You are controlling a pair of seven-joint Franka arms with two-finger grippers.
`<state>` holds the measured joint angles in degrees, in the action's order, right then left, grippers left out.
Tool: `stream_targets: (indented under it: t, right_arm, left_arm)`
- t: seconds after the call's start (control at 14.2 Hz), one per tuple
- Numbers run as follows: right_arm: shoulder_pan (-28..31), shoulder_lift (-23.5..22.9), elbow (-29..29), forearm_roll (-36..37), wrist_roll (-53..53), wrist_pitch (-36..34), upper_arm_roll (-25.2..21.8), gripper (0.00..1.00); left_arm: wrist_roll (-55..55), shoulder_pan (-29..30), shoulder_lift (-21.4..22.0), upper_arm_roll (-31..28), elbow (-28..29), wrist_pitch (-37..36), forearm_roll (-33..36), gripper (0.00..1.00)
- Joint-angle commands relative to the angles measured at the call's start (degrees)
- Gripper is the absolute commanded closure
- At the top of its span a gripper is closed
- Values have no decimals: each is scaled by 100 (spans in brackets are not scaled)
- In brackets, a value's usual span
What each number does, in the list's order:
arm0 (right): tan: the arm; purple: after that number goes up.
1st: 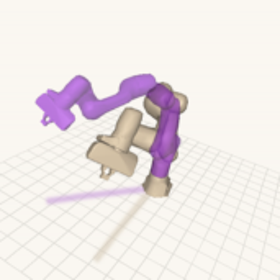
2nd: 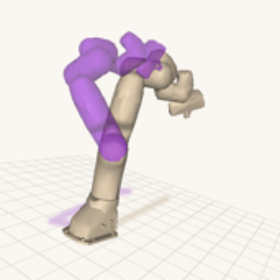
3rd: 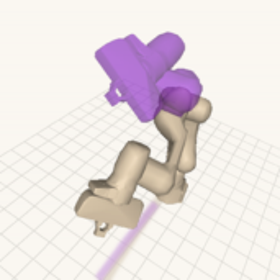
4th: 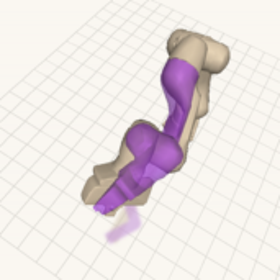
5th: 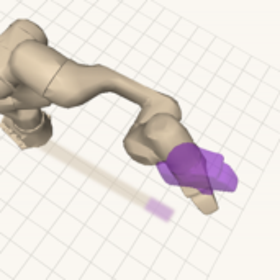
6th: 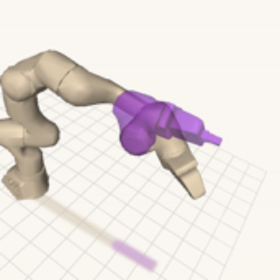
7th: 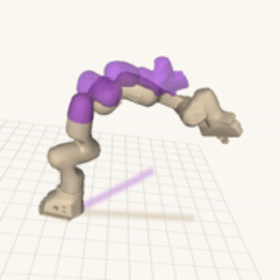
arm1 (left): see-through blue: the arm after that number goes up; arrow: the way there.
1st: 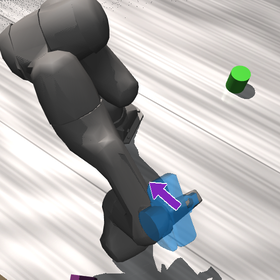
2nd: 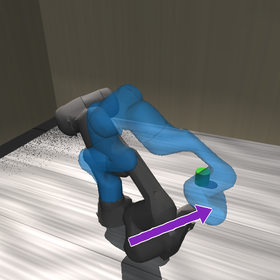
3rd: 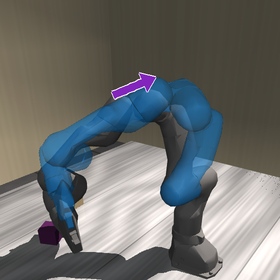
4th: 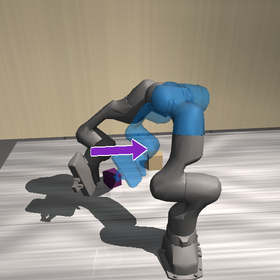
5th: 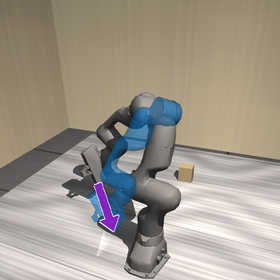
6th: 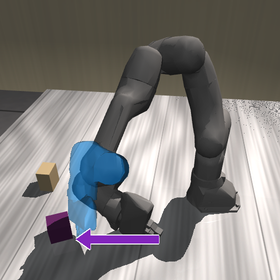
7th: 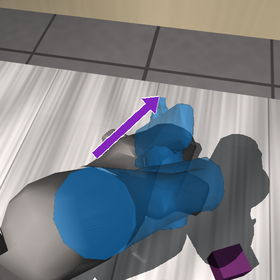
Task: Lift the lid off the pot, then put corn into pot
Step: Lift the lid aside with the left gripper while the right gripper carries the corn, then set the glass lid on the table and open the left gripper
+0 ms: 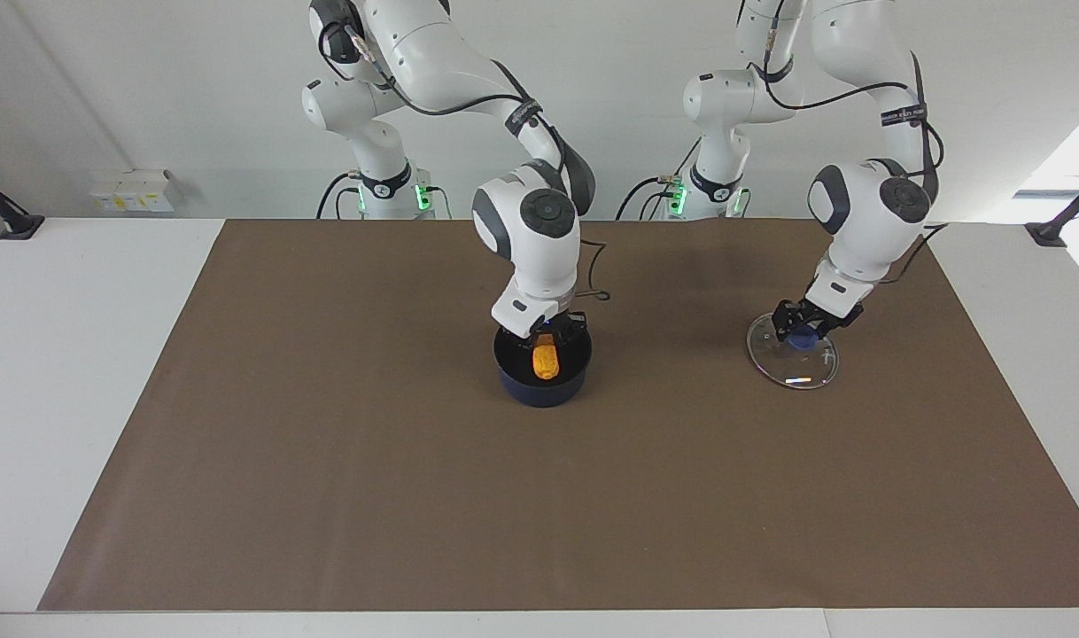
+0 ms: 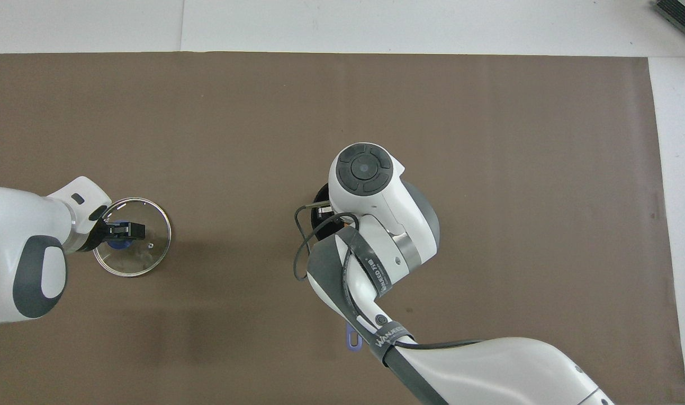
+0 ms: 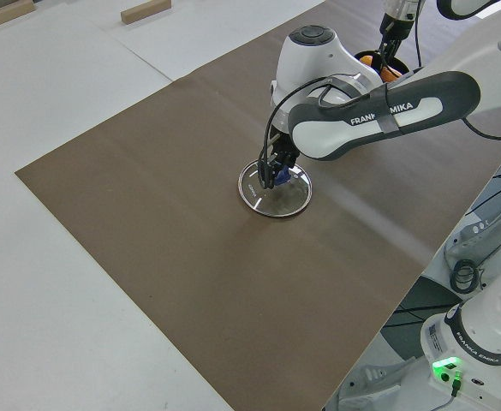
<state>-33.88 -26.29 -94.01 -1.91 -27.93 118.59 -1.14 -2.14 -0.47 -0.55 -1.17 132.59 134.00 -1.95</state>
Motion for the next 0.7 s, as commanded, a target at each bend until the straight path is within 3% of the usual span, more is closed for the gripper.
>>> stream_targets:
  t: [0.0,0.35,0.56,0.63]
  right_arm:
    - [48,-8,-126,-126,68,173,35,100]
    - [40,-61,-258,-126,148,279,44,97]
    - [40,-61,-267,-179,148,287,35,44]
    - [31,-52,-267,-179,139,279,35,20]
  left_arm:
    - [-76,-15,-173,12,-390,-83,-104,0]
    - [204,-163,-709,65,-1700,-1128,-77,0]
    - [318,-340,-797,56,-2087,-1437,-25,0]
    - [380,-349,-849,56,-2202,-1499,-25,0]
